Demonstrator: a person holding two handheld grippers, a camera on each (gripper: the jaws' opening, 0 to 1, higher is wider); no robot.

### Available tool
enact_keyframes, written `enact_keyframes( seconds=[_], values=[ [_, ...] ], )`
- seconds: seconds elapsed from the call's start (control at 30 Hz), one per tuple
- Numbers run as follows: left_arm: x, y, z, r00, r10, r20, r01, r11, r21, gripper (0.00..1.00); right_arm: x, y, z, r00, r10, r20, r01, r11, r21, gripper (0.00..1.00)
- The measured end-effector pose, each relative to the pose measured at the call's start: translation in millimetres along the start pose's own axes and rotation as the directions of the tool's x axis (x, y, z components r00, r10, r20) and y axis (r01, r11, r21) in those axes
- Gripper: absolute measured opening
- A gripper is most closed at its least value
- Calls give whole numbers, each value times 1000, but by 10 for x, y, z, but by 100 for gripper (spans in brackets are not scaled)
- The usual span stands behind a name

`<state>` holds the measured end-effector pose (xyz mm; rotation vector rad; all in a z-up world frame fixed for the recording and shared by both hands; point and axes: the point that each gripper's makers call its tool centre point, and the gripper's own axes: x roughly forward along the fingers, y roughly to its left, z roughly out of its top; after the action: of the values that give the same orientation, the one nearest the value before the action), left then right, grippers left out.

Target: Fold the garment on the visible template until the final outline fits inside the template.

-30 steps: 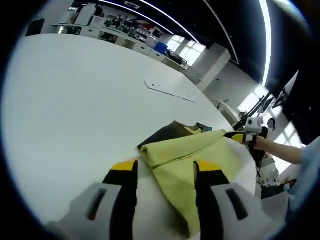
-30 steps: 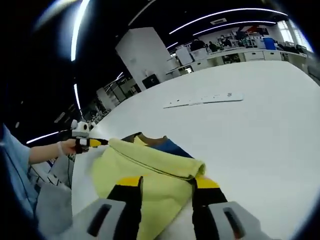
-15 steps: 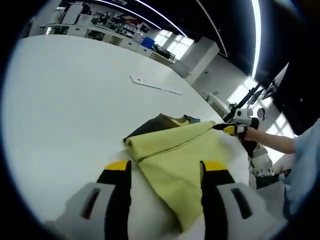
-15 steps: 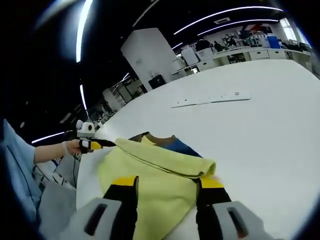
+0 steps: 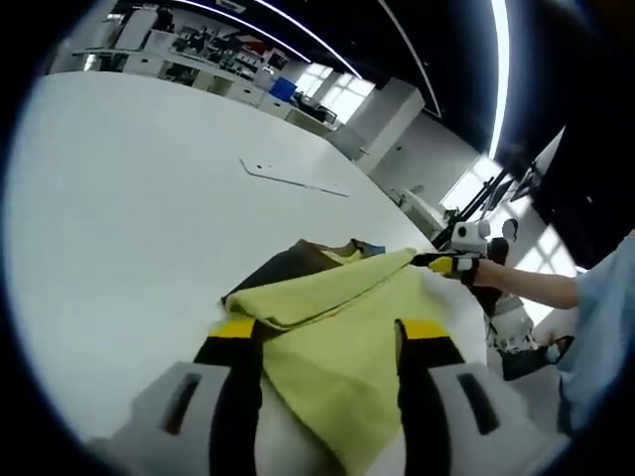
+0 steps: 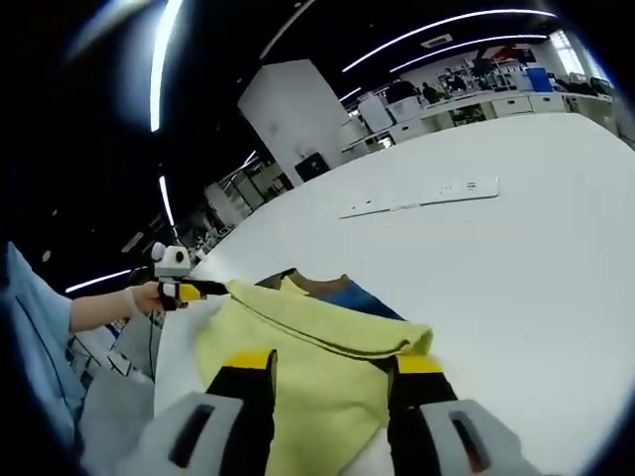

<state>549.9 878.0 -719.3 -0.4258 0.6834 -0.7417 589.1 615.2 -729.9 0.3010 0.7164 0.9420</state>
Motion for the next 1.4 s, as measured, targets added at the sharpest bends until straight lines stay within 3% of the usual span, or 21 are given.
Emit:
enact_keyframes(
  seconds=[0.17, 0.53, 0.87, 1.13, 1.2, 1.3, 1.4],
  values=[
    [67, 22, 66, 1000, 9, 17, -9, 1000, 14, 52, 73, -47, 63, 1000, -11, 13, 11, 1000, 1, 43],
    [145, 241, 156, 995, 84, 55, -84, 996, 9, 67, 221, -179, 208, 996, -60, 63, 59, 998, 12, 46],
    [111, 224, 145, 996, 77, 51, -78, 997, 20, 66, 179, -164, 173, 997, -59, 47, 59, 998, -3, 46],
    [4, 196, 96, 995, 100, 18, -101, 988, 114, 73, 93, -99, 139, 998, -55, 20, 56, 997, -58, 58],
    [-32, 208, 53, 992, 129, -4, -127, 980, 152, 75, 74, -87, 113, 998, -56, 8, 56, 996, -75, 63],
    [-54, 147, -4, 992, 122, -26, -115, 974, 195, 78, 34, -89, 75, 998, -70, 2, 70, 992, -104, 71],
    [-98, 105, -59, 990, 134, -53, -114, 953, 280, 83, -10, -79, 21, 997, -80, -11, 78, 988, -133, 75]
  ],
)
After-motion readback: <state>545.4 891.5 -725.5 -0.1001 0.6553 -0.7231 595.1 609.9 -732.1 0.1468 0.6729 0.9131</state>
